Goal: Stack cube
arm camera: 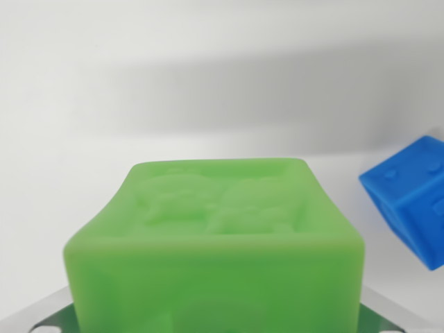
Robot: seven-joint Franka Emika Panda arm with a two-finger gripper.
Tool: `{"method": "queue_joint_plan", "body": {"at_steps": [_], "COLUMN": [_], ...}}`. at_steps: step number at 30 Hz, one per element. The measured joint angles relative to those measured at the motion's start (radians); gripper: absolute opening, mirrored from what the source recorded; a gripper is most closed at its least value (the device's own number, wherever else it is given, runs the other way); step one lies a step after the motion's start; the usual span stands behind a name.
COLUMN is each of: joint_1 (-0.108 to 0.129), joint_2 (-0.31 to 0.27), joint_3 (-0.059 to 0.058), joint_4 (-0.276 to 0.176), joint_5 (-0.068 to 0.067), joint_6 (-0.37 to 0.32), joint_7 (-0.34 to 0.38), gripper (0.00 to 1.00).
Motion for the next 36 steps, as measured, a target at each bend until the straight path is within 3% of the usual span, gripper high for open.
{"method": "queue_joint_plan", "body": {"at_steps": [36], "joint_1": [-0.101], "joint_2": [-0.087], "joint_3": [0.001], "joint_4": [-0.105], "joint_5": [0.0], "joint_6": [0.017], "joint_7": [-0.441], "gripper": [0.0]}}
